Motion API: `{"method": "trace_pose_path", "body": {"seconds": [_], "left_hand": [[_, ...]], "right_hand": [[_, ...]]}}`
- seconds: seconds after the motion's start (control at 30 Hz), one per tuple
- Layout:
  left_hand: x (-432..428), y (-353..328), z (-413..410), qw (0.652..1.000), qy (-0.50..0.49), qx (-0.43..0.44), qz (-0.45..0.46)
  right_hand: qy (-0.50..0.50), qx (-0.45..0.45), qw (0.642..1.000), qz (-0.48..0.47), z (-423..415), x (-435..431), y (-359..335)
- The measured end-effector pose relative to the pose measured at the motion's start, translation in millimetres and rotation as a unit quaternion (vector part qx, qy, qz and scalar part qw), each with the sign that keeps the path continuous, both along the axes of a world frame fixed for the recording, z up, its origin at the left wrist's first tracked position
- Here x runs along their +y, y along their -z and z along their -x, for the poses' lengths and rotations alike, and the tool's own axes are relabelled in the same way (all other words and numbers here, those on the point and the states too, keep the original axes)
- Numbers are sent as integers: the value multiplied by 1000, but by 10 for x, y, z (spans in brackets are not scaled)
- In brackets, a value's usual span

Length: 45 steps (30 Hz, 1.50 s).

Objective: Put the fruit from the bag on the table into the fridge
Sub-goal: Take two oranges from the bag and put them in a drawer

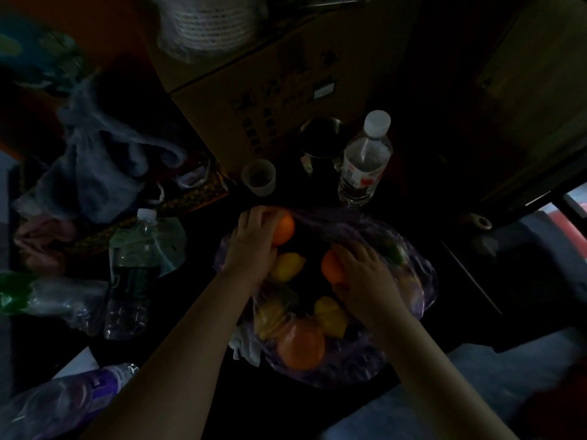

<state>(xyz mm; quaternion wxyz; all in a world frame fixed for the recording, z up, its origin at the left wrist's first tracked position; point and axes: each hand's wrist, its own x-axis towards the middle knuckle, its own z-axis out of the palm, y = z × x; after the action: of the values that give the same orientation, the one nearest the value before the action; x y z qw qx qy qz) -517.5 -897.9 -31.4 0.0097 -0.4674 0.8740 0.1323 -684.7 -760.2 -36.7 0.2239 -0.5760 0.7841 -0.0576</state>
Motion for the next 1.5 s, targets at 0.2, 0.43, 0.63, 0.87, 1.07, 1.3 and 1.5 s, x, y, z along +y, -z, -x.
{"method": "trace_pose_path", "body": {"seconds": [0.2,0.43,0.63,0.87,1.07,1.3,1.5], "left_hand": [[-25,49,21,1000,13,2,26],[17,9,7,998,26,-2,57],[167,-193,-121,997,32,25,61],[480,-572,-354,994,61,81,44],[764,-888,-605,985,88,150,-18],[1240,-1132,-1020,960,167,221,-49],[1681,-1471,-1500,925,237,291,-62]], "right_hand": [[-10,9,1000,-15,-39,13,24],[7,8,1000,-14,-44,15,-3],[54,-13,998,22,-90,49,-215],[78,-53,991,93,-319,189,-622],[137,-88,976,146,-647,535,-933],[216,-6,952,216,-1342,1171,-1319],[277,54,929,238,-2072,1809,-1684]]}}
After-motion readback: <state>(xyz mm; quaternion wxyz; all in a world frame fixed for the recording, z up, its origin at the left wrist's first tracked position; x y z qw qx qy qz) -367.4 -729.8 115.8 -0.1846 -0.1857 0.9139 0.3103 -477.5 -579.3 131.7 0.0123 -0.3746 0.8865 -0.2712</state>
